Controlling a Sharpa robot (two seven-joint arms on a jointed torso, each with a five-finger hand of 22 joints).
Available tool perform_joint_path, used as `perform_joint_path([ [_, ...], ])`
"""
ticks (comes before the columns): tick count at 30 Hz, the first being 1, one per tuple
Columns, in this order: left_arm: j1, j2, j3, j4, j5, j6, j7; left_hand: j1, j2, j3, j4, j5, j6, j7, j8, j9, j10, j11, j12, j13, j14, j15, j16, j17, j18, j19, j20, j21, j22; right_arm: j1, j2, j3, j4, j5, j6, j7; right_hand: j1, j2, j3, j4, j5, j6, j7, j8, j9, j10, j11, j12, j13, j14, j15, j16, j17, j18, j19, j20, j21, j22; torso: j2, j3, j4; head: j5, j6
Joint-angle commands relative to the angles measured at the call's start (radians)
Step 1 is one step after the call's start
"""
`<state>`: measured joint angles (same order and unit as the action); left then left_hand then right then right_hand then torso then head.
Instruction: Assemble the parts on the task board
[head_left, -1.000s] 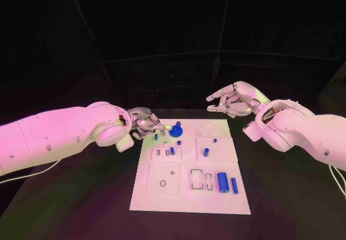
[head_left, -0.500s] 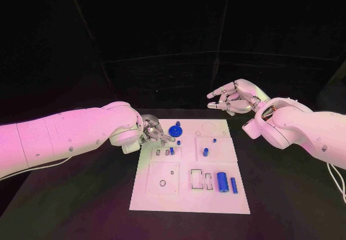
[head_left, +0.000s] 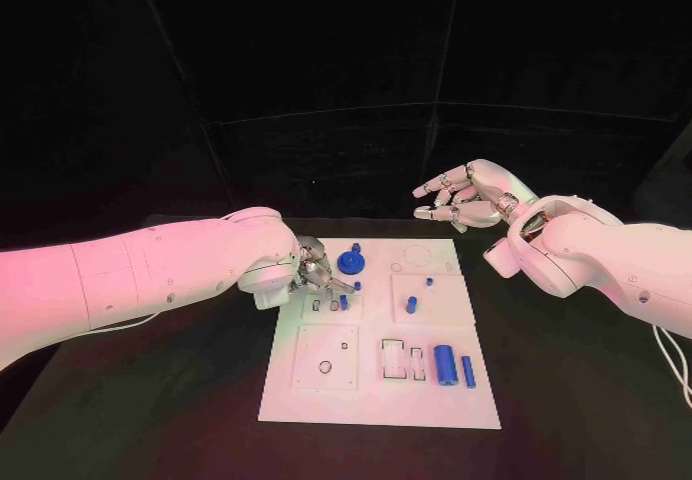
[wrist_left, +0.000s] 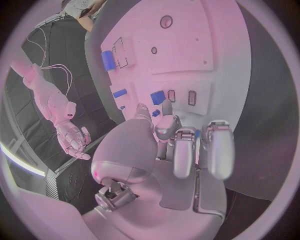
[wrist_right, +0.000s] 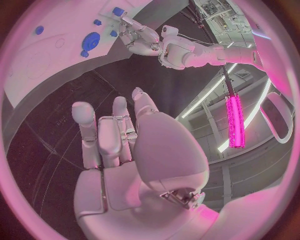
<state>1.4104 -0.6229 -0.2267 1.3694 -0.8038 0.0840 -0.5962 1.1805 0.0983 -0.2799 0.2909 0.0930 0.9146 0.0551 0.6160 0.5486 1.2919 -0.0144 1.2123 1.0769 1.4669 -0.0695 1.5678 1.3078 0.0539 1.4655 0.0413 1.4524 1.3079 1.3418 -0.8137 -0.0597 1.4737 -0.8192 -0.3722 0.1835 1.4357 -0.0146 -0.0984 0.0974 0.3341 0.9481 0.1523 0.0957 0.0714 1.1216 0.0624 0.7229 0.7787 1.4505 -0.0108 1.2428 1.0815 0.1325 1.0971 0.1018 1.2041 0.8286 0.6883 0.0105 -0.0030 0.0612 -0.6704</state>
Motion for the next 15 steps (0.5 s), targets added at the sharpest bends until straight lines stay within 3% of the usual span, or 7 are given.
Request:
perform_joint_path([
  [1, 0.002, 0.01, -0.001, -0.007, -0.025, 0.036, -0.021, -0.003, 0.004, -0.003, -0.002, 0.006, -0.008, 0.001, 0.005, 0.002, 0.002, 0.0, 0.004, 0.001, 0.104, -0.006, 0.003, 0.263, -0.012, 0.036, -0.009, 0.004, 0.063, 0.003, 0.003, 0.001, -0.001, -0.043, -0.005, -0.011, -0.004, -0.003, -0.008, -0.001, 0.004, -0.009, 0.0, -0.001, 0.0, -0.005, 0.0, -0.007, -0.003, -0.008, 0.001, -0.008, -0.003, 0.015, -0.007, 0.0, -0.009, -0.003, 0.0, 0.0007, -0.0008, 0.0, -0.006],
  [15, 0.001, 0.041, -0.002, -0.029, -0.054, 0.05, -0.027, 0.004, 0.008, -0.001, -0.003, 0.014, -0.013, 0.001, 0.008, 0.009, 0.0, 0.0, 0.005, 0.002, 0.104, -0.006, 0.003, 0.263, -0.013, 0.036, -0.008, 0.005, 0.065, 0.003, 0.01, 0.001, -0.002, -0.119, -0.003, -0.035, -0.007, -0.003, -0.019, 0.007, 0.016, -0.01, -0.001, 0.001, 0.0, -0.003, 0.0, -0.015, -0.018, -0.01, 0.0, -0.023, -0.017, 0.018, -0.013, 0.0, -0.021, -0.02, -0.001, 0.0003, -0.0004, -0.002, -0.014],
])
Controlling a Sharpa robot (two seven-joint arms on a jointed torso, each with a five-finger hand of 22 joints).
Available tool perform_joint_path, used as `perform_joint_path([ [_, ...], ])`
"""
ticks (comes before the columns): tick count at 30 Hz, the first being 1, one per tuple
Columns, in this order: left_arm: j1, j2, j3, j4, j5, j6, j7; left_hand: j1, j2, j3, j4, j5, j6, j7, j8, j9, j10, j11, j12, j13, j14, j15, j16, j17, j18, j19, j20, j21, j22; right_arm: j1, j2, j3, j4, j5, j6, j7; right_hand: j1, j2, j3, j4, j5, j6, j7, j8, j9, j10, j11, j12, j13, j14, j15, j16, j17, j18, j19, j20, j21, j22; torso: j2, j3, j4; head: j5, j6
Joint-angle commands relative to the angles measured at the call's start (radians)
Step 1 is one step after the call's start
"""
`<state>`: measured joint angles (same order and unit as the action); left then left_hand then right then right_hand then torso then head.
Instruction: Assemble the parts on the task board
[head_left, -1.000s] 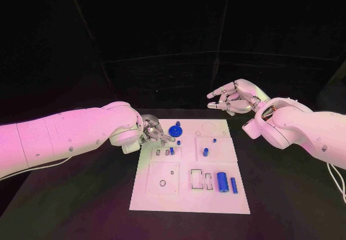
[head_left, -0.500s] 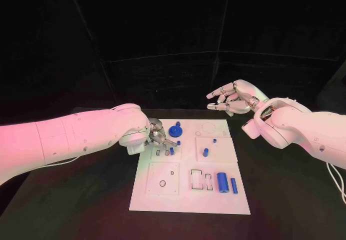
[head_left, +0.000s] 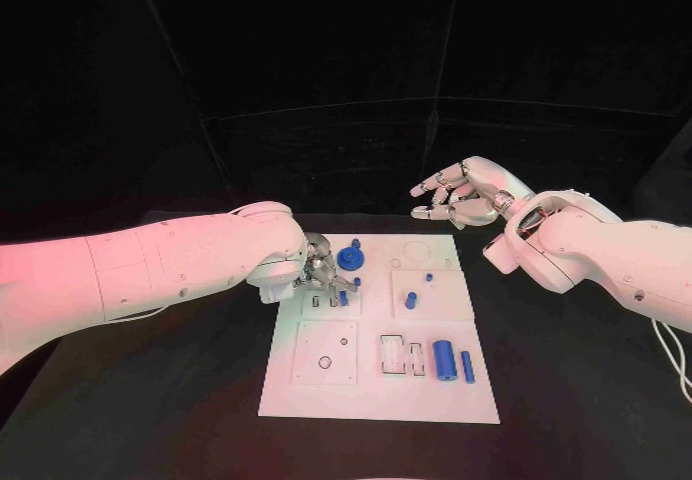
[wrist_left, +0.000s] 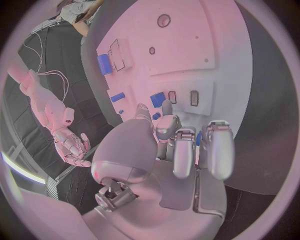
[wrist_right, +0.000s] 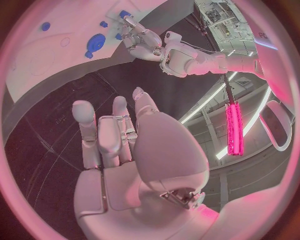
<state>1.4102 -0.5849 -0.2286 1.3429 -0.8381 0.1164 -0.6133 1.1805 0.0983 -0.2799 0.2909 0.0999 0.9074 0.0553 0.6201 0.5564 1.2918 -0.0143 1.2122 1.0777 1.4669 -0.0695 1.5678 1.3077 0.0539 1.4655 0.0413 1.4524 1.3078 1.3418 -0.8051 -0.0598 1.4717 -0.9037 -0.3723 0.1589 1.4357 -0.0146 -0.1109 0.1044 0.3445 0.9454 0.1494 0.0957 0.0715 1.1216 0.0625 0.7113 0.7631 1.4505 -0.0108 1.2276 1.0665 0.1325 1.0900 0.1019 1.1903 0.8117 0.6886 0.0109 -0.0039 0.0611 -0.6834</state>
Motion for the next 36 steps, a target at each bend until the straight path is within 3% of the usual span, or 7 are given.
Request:
perform_joint_path([
  [1, 0.001, 0.003, 0.0, -0.003, -0.02, 0.017, -0.009, 0.005, 0.008, -0.001, -0.003, 0.007, -0.006, 0.001, 0.004, 0.002, 0.0, 0.0, 0.005, 0.001, 0.104, -0.006, 0.003, 0.263, -0.013, 0.036, -0.008, 0.005, 0.065, 0.003, 0.002, 0.001, 0.0, -0.035, -0.003, -0.011, -0.007, -0.003, -0.007, 0.0, 0.006, -0.007, 0.002, 0.001, 0.0, -0.003, 0.0, -0.004, -0.003, -0.01, 0.0, -0.007, -0.002, 0.018, -0.006, 0.0, -0.008, -0.003, -0.001, 0.0, 0.0006, -0.002, -0.001],
  [36, -0.005, 0.045, 0.0, -0.044, -0.043, 0.055, -0.014, 0.044, 0.014, 0.01, -0.011, 0.013, -0.013, 0.0, 0.015, 0.023, -0.003, 0.0, 0.004, -0.001, 0.104, -0.006, 0.003, 0.263, -0.013, 0.035, -0.008, 0.005, 0.067, 0.003, 0.011, 0.001, -0.003, -0.054, 0.022, -0.022, 0.005, 0.006, -0.012, 0.007, 0.013, -0.01, 0.002, 0.004, 0.001, -0.005, -0.001, -0.017, -0.026, -0.018, -0.001, -0.039, -0.034, 0.024, -0.022, -0.001, -0.034, -0.04, -0.001, -0.0002, 0.0001, -0.002, -0.013],
])
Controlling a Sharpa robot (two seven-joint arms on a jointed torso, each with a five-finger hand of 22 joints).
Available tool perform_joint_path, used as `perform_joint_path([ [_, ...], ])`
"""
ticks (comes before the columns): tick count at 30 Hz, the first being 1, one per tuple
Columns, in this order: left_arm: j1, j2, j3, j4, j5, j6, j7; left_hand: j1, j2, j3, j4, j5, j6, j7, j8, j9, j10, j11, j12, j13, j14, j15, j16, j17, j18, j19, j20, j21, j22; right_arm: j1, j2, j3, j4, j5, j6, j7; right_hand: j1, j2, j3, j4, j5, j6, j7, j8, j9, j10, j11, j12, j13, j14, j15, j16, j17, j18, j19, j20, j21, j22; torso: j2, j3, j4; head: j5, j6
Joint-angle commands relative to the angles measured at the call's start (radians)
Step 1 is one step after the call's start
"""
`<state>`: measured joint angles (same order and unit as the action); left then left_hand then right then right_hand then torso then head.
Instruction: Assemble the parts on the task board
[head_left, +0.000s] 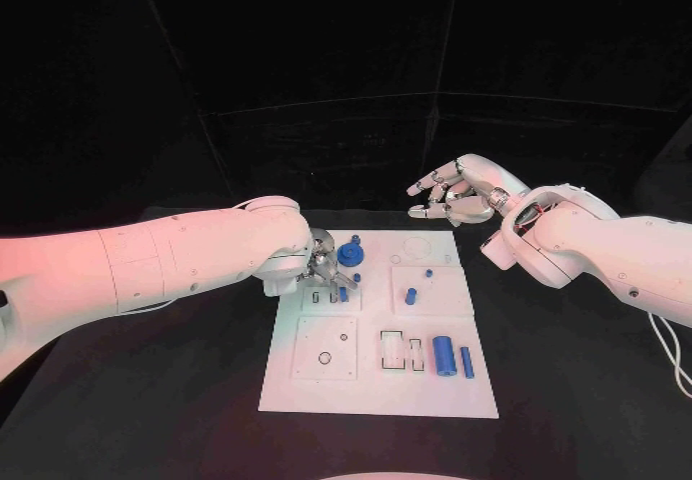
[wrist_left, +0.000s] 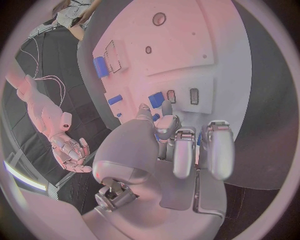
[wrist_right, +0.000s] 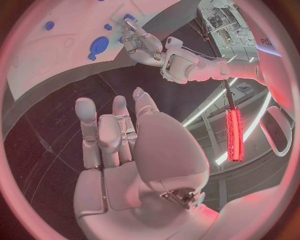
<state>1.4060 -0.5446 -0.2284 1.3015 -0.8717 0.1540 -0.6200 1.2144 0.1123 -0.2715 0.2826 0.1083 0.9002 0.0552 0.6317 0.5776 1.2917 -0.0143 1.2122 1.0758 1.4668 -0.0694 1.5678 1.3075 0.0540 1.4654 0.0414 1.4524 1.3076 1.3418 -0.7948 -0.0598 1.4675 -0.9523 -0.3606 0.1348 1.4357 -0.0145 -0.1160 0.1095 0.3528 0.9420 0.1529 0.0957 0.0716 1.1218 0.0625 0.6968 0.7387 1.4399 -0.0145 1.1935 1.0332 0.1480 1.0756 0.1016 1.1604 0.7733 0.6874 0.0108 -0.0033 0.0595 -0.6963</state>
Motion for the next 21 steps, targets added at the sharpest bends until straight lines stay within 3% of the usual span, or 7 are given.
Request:
perform_joint_path([
  [1, -0.001, 0.006, 0.0, -0.004, -0.009, 0.018, -0.006, 0.011, 0.0, 0.002, -0.003, 0.004, -0.006, 0.0, 0.004, 0.002, -0.003, 0.0, 0.004, 0.001, 0.104, -0.006, 0.003, 0.263, -0.013, 0.035, -0.008, 0.006, 0.068, 0.003, 0.001, 0.001, 0.001, -0.005, 0.011, 0.002, 0.005, 0.006, -0.007, 0.002, 0.004, -0.007, -0.001, 0.004, 0.001, -0.005, -0.001, -0.003, -0.001, -0.007, 0.003, -0.005, -0.001, 0.008, -0.007, -0.001, -0.004, -0.002, 0.0, -0.0002, -0.0007, -0.001, -0.001],
  [21, -0.004, 0.012, 0.0, -0.007, -0.009, 0.032, -0.002, 0.041, 0.007, 0.017, -0.009, 0.008, -0.008, -0.001, 0.009, 0.014, -0.001, -0.002, 0.006, 0.003, 0.104, -0.007, 0.003, 0.263, -0.013, 0.035, -0.008, 0.007, 0.071, 0.003, 0.007, 0.001, -0.004, -0.005, 0.014, -0.001, 0.006, 0.007, -0.007, 0.003, 0.004, -0.007, -0.001, 0.004, 0.001, -0.004, -0.001, -0.004, -0.003, -0.007, 0.003, -0.006, -0.001, 0.008, -0.007, -0.001, -0.006, -0.003, 0.0, 0.0002, 0.0, -0.001, -0.005],
])
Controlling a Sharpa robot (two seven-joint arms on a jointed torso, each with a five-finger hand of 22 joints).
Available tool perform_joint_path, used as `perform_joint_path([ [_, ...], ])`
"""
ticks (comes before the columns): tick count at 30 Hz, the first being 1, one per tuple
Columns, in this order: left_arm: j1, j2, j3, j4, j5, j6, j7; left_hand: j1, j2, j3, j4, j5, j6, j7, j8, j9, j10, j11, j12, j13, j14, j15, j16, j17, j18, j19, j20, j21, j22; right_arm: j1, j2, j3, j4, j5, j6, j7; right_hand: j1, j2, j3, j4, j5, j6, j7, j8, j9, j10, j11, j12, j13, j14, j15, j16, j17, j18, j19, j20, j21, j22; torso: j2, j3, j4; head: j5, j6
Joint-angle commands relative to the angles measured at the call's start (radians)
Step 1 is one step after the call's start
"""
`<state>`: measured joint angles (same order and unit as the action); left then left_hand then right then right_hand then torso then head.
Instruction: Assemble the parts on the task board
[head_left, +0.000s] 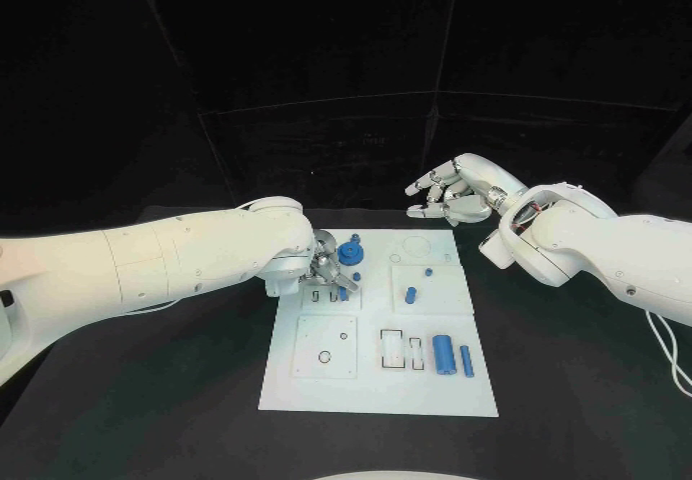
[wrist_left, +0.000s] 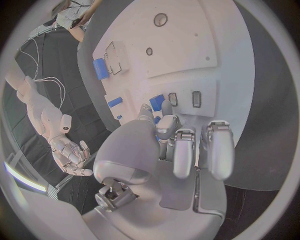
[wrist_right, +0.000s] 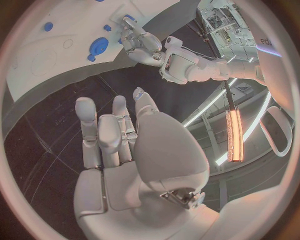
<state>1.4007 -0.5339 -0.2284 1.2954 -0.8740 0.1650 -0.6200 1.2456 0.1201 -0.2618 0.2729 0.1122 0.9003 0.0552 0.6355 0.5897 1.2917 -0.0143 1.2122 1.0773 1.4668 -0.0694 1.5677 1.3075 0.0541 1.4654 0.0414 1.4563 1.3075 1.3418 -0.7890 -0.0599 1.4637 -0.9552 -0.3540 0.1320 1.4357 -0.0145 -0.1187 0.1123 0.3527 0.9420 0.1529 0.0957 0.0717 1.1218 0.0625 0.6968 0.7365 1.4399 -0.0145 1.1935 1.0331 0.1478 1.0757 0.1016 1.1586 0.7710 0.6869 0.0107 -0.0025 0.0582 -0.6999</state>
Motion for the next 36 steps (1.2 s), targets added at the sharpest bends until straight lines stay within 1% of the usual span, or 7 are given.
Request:
perform_joint_path([
  [1, 0.001, 0.001, 0.0, -0.001, -0.007, 0.022, -0.003, 0.01, -0.001, 0.007, 0.0, 0.004, -0.008, -0.001, 0.005, 0.002, -0.001, -0.002, 0.006, 0.001, 0.104, -0.007, 0.003, 0.263, -0.013, 0.035, -0.008, 0.003, 0.071, 0.003, 0.001, 0.001, 0.0, -0.003, 0.007, 0.001, 0.006, 0.007, -0.004, 0.0, 0.004, -0.007, -0.001, 0.004, 0.001, -0.005, -0.001, -0.004, -0.001, -0.007, 0.003, -0.006, -0.001, 0.008, -0.007, -0.001, -0.004, -0.001, 0.0, 0.0004, -0.0009, 0.0, -0.001],
  [14, 0.001, 0.003, 0.001, -0.003, -0.007, 0.02, 0.002, 0.049, 0.005, 0.036, -0.011, 0.006, -0.012, -0.002, 0.005, 0.011, -0.001, -0.003, 0.006, 0.003, 0.104, -0.008, 0.003, 0.263, -0.013, 0.033, -0.009, 0.001, 0.07, 0.003, 0.002, 0.001, -0.001, -0.003, 0.008, 0.0, 0.009, 0.01, -0.005, 0.001, 0.004, -0.006, -0.002, 0.005, 0.001, -0.004, -0.001, -0.005, -0.004, -0.007, 0.003, -0.009, -0.002, 0.008, -0.006, -0.001, -0.006, -0.002, 0.0, 0.0002, -0.0003, 0.0, -0.003],
  [16, 0.001, 0.003, 0.001, -0.002, -0.007, 0.016, 0.005, 0.065, 0.014, 0.053, -0.017, 0.007, -0.014, -0.004, 0.004, 0.013, 0.0, -0.004, 0.006, 0.003, 0.104, -0.009, 0.003, 0.263, -0.012, 0.033, -0.01, 0.001, 0.069, 0.003, 0.002, 0.001, -0.002, -0.003, 0.008, 0.0, 0.009, 0.01, -0.005, 0.001, 0.004, -0.006, -0.002, 0.005, 0.001, -0.004, -0.001, -0.005, -0.004, -0.007, 0.003, -0.009, -0.002, 0.008, -0.006, -0.001, -0.006, -0.002, 0.0, 0.0, -0.0006, 0.0, -0.003],
  [19, 0.001, 0.0, 0.001, 0.003, -0.006, 0.012, 0.015, 0.13, 0.043, 0.111, -0.047, 0.011, -0.02, -0.011, -0.002, 0.015, -0.001, -0.011, 0.004, 0.003, 0.104, -0.015, 0.003, 0.263, -0.011, 0.031, -0.014, -0.001, 0.067, 0.003, 0.003, 0.001, -0.003, -0.003, 0.008, 0.0, 0.011, 0.01, -0.004, 0.0, 0.005, -0.006, -0.002, 0.006, 0.001, -0.003, -0.002, -0.006, -0.006, -0.007, 0.002, -0.009, -0.002, 0.008, -0.006, -0.001, -0.007, -0.003, 0.0, -0.0001, -0.0001, -0.001, -0.003],
  [24, 0.001, -0.012, 0.001, 0.02, 0.002, -0.003, 0.032, 0.184, 0.048, 0.176, -0.074, 0.012, -0.025, -0.015, -0.012, 0.016, -0.002, -0.016, 0.001, 0.004, 0.104, -0.019, 0.003, 0.263, -0.011, 0.03, -0.019, -0.003, 0.064, 0.003, 0.005, 0.001, -0.005, -0.003, 0.008, 0.001, 0.013, 0.011, -0.004, 0.0, 0.005, -0.006, -0.002, 0.006, 0.001, -0.003, -0.002, -0.006, -0.007, -0.006, 0.002, -0.01, -0.002, 0.009, -0.006, -0.002, -0.008, -0.004, 0.0, 0.0, -0.0003, -0.001, -0.005],
  [29, 0.001, -0.025, 0.001, 0.037, 0.021, -0.023, 0.043, 0.216, 0.031, 0.269, -0.089, 0.012, -0.028, -0.013, -0.023, 0.017, -0.002, -0.016, -0.005, 0.001, 0.104, -0.018, 0.003, 0.263, -0.01, 0.028, -0.021, -0.007, 0.061, 0.002, 0.006, 0.001, -0.007, -0.003, 0.009, 0.001, 0.014, 0.012, -0.004, 0.0, 0.006, -0.006, -0.002, 0.006, 0.001, -0.003, -0.002, -0.006, -0.008, -0.007, 0.002, -0.012, -0.004, 0.009, -0.008, -0.002, -0.01, -0.008, 0.0, -0.0006, 0.0011, -0.001, -0.006],
  [36, 0.002, -0.052, 0.002, 0.062, 0.037, -0.063, 0.056, 0.194, -0.028, 0.421, -0.085, 0.006, -0.026, -0.009, -0.025, 0.029, 0.004, -0.015, -0.008, 0.0, 0.104, -0.016, 0.003, 0.263, -0.01, 0.028, -0.017, -0.009, 0.062, 0.002, 0.007, 0.001, -0.011, -0.003, 0.009, 0.001, 0.015, 0.012, -0.004, 0.0, 0.007, -0.006, -0.002, 0.006, 0.001, -0.003, -0.002, -0.007, -0.009, -0.007, 0.002, -0.013, -0.006, 0.01, -0.009, -0.002, -0.012, -0.01, -0.001, 0.0004, 0.0019, 0.002, -0.007],
])
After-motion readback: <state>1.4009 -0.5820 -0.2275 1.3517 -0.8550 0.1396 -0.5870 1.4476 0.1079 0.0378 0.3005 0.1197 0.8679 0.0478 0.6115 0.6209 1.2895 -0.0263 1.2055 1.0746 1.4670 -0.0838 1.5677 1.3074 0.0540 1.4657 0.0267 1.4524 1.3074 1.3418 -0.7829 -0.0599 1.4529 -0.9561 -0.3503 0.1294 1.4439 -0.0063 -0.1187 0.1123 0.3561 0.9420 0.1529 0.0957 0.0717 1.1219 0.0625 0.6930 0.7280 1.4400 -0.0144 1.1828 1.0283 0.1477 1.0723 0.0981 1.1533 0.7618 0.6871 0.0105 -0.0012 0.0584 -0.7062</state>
